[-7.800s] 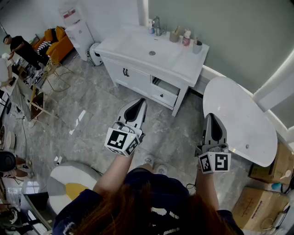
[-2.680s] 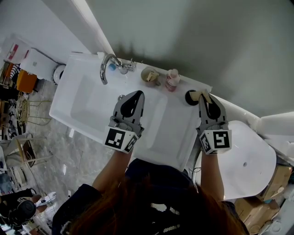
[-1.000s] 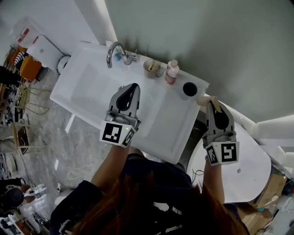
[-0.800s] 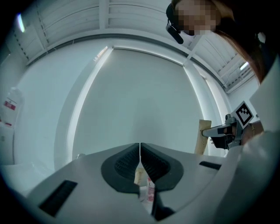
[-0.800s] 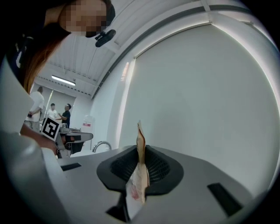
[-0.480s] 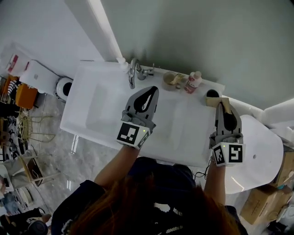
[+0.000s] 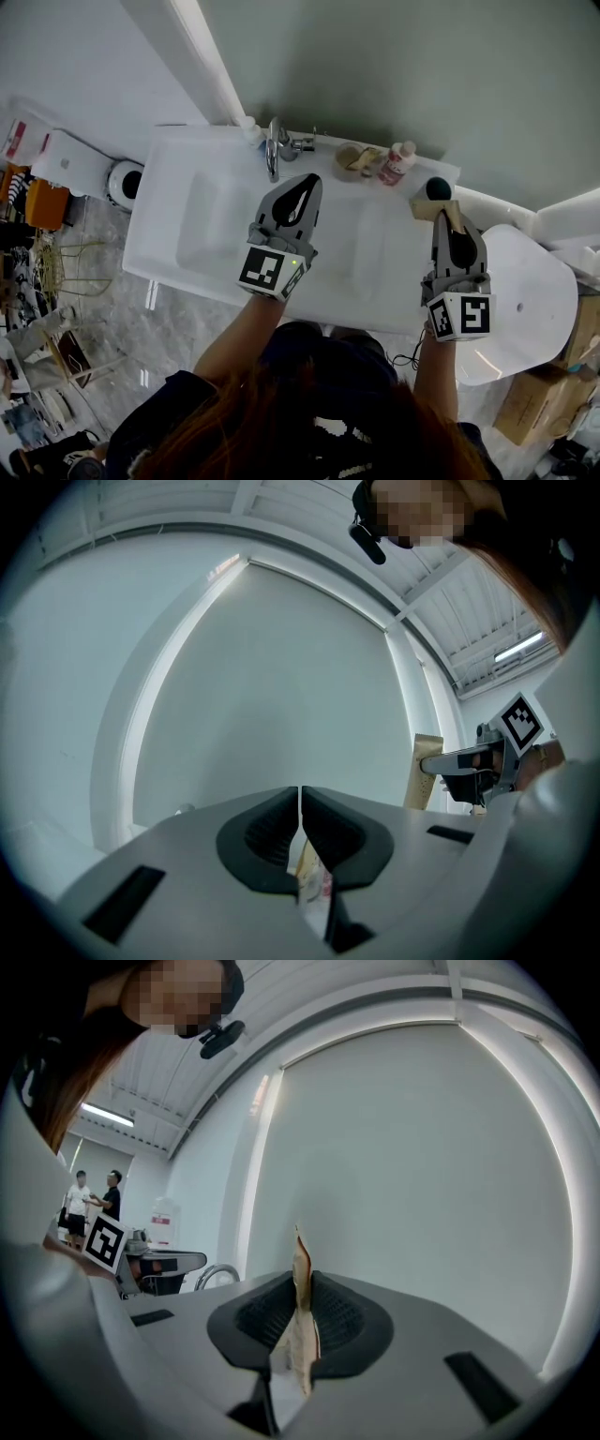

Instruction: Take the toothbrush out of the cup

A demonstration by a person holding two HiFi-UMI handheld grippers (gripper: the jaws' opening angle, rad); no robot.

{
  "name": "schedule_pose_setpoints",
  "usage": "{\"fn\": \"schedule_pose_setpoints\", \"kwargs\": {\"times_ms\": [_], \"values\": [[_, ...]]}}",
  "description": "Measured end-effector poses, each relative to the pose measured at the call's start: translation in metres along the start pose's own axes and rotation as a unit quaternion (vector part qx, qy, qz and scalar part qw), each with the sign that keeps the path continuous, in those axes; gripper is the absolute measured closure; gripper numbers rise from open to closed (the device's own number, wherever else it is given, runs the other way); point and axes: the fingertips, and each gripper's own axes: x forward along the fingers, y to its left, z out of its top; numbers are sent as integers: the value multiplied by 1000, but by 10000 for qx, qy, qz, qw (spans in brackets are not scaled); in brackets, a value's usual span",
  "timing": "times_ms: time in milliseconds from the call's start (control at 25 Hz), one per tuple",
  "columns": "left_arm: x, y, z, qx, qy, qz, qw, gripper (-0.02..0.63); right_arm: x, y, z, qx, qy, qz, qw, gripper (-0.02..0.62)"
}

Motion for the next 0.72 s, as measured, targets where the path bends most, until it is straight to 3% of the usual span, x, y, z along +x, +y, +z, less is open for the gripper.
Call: {"fn": "schedule_pose_setpoints", "kwargs": {"times_ms": [600,720], "values": [[73,-11,-58,-162,514,-77,9985,577,14,-17,-49,300,390,351,9982,529],[90,-14,-76,-262,756,-178,9966,510,20,-21,-56,331,440,399,9977,529]]}}
